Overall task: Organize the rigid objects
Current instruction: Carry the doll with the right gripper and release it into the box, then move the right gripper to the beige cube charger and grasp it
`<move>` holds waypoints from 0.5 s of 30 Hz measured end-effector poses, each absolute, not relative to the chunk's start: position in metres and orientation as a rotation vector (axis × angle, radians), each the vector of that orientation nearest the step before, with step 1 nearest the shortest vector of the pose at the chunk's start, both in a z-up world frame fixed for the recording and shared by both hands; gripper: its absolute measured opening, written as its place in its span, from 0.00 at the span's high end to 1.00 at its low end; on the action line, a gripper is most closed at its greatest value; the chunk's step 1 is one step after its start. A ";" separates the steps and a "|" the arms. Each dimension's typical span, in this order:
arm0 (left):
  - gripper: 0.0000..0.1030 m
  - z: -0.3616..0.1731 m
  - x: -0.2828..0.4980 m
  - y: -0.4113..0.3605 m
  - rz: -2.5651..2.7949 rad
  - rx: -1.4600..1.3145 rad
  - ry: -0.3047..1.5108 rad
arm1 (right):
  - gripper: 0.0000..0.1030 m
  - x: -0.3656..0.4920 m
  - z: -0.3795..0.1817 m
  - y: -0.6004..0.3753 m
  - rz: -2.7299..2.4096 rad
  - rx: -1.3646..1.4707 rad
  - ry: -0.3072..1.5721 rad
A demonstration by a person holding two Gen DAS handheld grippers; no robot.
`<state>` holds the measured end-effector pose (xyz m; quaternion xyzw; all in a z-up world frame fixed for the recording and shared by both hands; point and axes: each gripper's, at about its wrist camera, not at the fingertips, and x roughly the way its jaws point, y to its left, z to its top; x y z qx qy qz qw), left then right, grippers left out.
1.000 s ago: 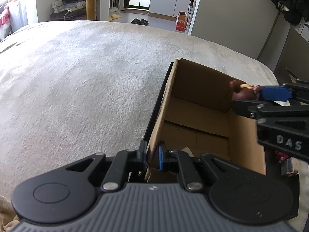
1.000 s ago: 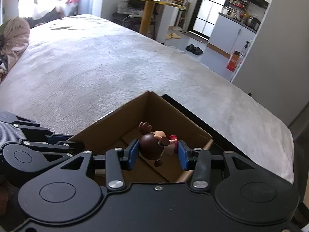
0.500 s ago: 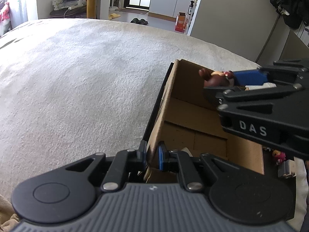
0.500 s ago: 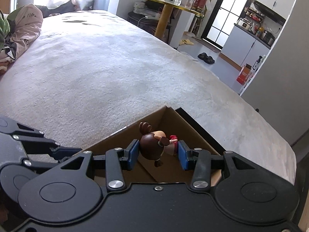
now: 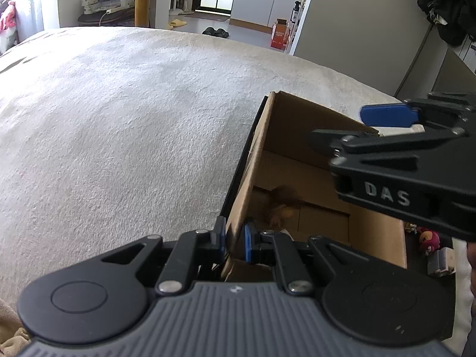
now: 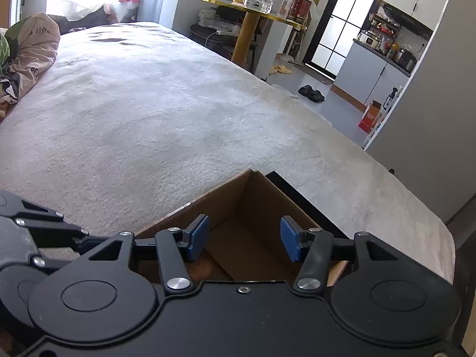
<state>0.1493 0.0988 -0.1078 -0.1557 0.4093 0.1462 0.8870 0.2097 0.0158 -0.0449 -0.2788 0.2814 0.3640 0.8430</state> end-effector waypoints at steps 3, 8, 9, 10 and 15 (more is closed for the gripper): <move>0.89 -0.108 0.150 0.097 0.306 -0.316 0.852 | 0.48 0.208 -0.046 0.011 0.758 -0.581 0.603; 0.89 -0.108 0.150 0.097 0.307 -0.315 0.853 | 0.47 0.206 -0.046 -0.002 0.735 -0.568 0.621; 0.89 -0.108 0.151 0.097 0.307 -0.313 0.853 | 0.47 0.205 -0.047 -0.004 0.729 -0.565 0.624; 0.89 -0.108 0.151 0.097 0.308 -0.312 0.853 | 0.47 0.205 -0.047 -0.007 0.724 -0.561 0.627; 0.89 -0.108 0.151 0.097 0.309 -0.308 0.854 | 0.46 0.203 -0.048 -0.023 0.692 -0.545 0.647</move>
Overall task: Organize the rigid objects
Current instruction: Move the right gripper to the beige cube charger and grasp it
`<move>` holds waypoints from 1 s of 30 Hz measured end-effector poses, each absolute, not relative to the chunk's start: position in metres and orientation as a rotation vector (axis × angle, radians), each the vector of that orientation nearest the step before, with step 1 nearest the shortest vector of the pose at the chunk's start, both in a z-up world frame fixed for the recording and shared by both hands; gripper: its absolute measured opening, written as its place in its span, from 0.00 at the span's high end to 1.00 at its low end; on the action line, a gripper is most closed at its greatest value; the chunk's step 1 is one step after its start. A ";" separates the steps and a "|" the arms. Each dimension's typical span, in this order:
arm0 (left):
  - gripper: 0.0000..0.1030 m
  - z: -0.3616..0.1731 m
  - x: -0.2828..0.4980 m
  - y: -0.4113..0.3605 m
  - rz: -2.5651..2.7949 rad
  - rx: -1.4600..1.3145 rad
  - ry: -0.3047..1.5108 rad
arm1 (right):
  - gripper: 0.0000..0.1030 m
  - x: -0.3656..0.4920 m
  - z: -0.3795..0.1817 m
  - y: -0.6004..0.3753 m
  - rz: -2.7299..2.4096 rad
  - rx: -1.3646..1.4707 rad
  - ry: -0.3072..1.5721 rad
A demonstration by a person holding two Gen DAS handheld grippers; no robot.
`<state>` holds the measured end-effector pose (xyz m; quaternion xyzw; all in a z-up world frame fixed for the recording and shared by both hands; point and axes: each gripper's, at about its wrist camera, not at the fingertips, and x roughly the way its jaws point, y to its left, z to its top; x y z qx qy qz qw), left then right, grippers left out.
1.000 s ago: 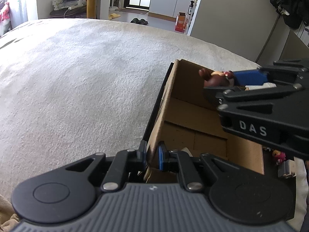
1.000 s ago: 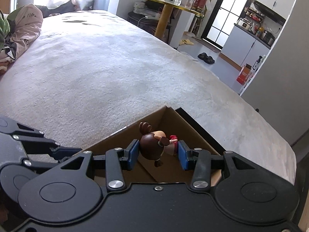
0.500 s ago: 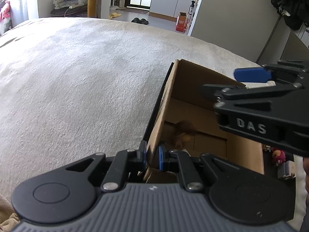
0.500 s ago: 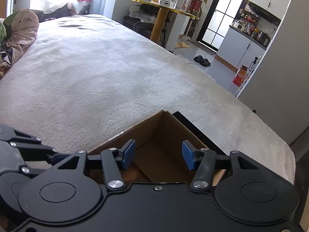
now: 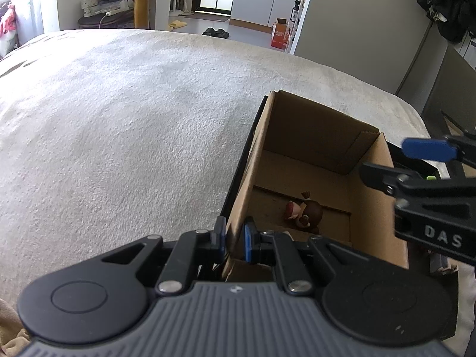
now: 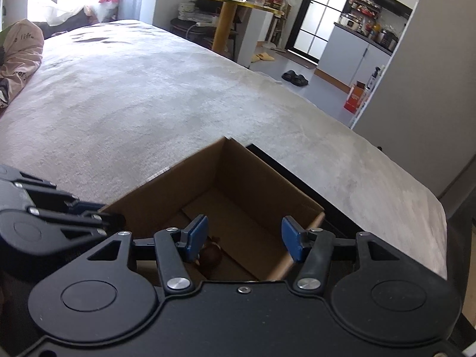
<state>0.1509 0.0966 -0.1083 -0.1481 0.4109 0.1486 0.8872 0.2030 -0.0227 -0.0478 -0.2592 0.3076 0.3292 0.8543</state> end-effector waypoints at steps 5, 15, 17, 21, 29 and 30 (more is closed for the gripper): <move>0.89 -0.108 0.150 0.096 0.311 -0.305 0.855 | 0.46 0.203 -0.050 -0.037 0.660 -0.542 0.671; 0.89 -0.107 0.152 0.092 0.319 -0.284 0.859 | 0.46 0.206 -0.059 -0.078 0.569 -0.485 0.723; 0.89 -0.107 0.152 0.091 0.320 -0.280 0.860 | 0.46 0.206 -0.061 -0.086 0.552 -0.478 0.731; 0.89 -0.106 0.152 0.090 0.324 -0.272 0.862 | 0.46 0.204 -0.065 -0.105 0.514 -0.455 0.750; 0.89 -0.105 0.152 0.087 0.332 -0.261 0.862 | 0.46 0.206 -0.075 -0.146 0.426 -0.422 0.792; 0.89 -0.104 0.152 0.087 0.333 -0.259 0.862 | 0.46 0.206 -0.076 -0.151 0.417 -0.414 0.798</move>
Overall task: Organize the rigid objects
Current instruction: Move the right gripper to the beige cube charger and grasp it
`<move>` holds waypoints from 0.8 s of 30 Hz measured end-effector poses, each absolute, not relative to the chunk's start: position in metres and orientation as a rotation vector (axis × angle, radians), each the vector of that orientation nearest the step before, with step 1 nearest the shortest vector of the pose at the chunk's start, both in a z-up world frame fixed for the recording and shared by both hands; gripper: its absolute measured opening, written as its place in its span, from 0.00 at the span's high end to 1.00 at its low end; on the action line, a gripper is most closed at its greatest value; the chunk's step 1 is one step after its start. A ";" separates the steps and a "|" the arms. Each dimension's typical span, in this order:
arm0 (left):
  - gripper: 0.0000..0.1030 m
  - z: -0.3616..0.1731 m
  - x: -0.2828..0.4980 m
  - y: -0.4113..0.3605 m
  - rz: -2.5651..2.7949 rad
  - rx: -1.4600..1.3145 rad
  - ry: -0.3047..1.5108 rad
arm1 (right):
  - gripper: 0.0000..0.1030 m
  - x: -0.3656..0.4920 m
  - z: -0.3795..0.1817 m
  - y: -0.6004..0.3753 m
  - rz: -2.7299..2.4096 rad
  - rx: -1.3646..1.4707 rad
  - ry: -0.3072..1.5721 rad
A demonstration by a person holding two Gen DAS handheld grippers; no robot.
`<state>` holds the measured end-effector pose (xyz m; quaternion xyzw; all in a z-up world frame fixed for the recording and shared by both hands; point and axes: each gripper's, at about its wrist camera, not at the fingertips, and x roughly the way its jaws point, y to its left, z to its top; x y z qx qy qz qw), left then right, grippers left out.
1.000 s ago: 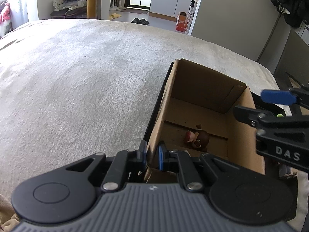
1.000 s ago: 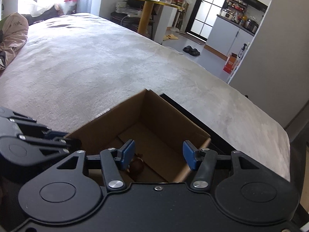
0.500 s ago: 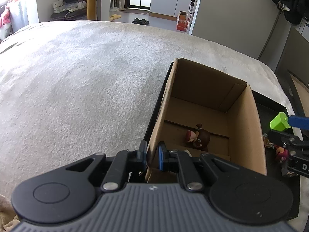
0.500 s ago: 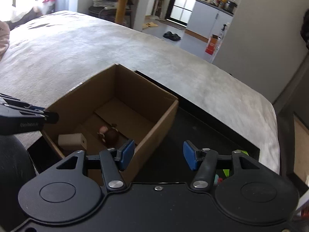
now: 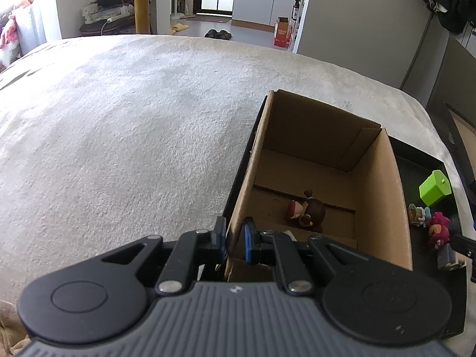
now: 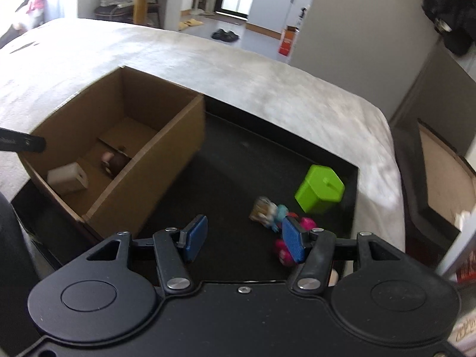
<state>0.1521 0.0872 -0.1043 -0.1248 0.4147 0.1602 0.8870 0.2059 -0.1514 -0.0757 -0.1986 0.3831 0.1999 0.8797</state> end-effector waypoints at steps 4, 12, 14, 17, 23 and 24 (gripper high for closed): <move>0.89 -0.103 0.152 0.085 0.337 -0.248 0.862 | 0.47 0.208 -0.080 -0.171 0.372 -0.409 0.808; 0.89 -0.103 0.154 0.083 0.342 -0.234 0.865 | 0.50 0.216 -0.095 -0.203 0.277 -0.348 0.851; 0.89 -0.103 0.154 0.084 0.342 -0.235 0.866 | 0.50 0.218 -0.099 -0.206 0.264 -0.349 0.852; 0.89 -0.103 0.154 0.083 0.342 -0.234 0.865 | 0.54 0.224 -0.105 -0.212 0.245 -0.337 0.865; 0.89 -0.104 0.154 0.084 0.342 -0.234 0.867 | 0.54 0.233 -0.122 -0.218 0.209 -0.338 0.883; 0.89 -0.104 0.155 0.084 0.343 -0.235 0.868 | 0.54 0.234 -0.125 -0.219 0.203 -0.341 0.888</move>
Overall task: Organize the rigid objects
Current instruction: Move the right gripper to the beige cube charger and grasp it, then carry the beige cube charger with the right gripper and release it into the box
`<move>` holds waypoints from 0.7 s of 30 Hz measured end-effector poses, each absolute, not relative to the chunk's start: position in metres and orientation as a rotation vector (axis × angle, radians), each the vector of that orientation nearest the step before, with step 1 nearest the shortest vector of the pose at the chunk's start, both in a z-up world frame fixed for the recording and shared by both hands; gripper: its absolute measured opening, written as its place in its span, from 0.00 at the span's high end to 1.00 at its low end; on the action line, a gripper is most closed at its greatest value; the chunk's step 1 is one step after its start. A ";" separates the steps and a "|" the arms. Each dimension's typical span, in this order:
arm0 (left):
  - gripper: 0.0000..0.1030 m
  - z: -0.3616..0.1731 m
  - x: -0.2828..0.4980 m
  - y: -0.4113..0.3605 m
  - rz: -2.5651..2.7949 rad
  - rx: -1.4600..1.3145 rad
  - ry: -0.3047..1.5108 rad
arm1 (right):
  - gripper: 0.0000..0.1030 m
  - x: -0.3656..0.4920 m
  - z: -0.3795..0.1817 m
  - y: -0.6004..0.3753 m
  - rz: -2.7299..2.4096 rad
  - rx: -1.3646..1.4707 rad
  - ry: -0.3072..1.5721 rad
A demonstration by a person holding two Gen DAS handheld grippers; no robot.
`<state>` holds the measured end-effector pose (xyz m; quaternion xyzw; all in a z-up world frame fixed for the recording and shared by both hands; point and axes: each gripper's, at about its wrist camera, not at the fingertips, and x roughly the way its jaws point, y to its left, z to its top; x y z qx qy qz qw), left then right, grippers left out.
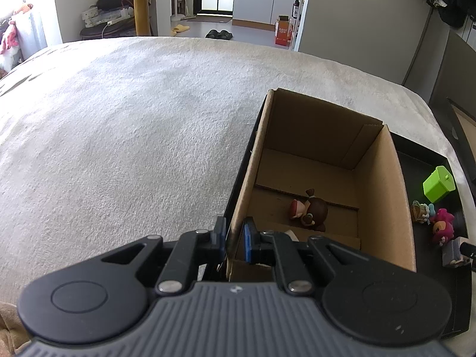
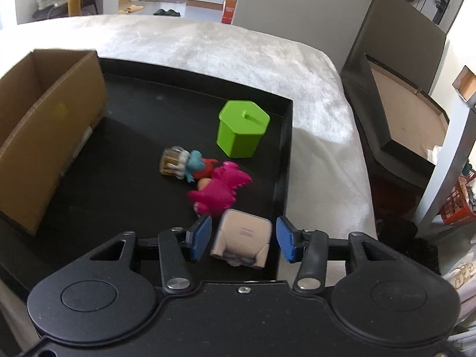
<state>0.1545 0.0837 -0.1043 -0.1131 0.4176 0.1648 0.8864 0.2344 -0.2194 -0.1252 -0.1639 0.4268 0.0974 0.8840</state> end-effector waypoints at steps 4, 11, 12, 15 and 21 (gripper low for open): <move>0.89 -0.104 0.154 0.084 0.344 -0.234 0.870 | 0.55 0.238 -0.138 -0.224 0.197 -0.311 0.918; 0.89 -0.105 0.155 0.085 0.344 -0.235 0.870 | 0.57 0.234 -0.143 -0.224 0.225 -0.293 0.939; 0.89 -0.105 0.154 0.084 0.344 -0.234 0.870 | 0.57 0.232 -0.143 -0.222 0.234 -0.299 0.941; 0.89 -0.105 0.154 0.085 0.342 -0.234 0.869 | 0.57 0.226 -0.141 -0.217 0.261 -0.302 0.948; 0.89 -0.106 0.154 0.085 0.341 -0.232 0.869 | 0.57 0.213 -0.138 -0.203 0.316 -0.296 0.969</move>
